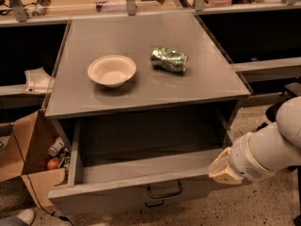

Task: Open top drawer

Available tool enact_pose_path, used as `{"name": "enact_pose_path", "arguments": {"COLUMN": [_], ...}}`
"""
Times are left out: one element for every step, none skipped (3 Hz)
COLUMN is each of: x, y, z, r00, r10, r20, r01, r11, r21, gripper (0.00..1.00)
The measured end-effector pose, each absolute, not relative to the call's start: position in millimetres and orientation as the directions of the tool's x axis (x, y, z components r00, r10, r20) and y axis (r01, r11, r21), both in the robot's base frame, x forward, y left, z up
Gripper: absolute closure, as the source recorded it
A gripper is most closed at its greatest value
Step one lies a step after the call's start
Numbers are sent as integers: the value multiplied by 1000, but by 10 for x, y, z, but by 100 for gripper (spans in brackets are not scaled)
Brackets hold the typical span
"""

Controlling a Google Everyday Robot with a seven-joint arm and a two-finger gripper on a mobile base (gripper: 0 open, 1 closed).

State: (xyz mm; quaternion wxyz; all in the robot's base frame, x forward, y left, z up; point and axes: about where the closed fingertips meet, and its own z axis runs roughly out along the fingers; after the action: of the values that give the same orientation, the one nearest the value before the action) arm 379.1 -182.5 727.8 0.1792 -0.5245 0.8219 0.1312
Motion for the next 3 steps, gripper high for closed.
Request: {"name": "enact_pose_path", "arguments": {"x": [3791,3791,3791], "y": [-1824,-1824,-1824], "z": [7278,7278,7278], "r00": [-385,-385,-385], "r10": [-815,-815,-815], "r20": [-432,-432,-432], "r01": [-909,-909,-909], "r11": [415,415,415], "r21": [28,28,28], "gripper": [73,50,26]}}
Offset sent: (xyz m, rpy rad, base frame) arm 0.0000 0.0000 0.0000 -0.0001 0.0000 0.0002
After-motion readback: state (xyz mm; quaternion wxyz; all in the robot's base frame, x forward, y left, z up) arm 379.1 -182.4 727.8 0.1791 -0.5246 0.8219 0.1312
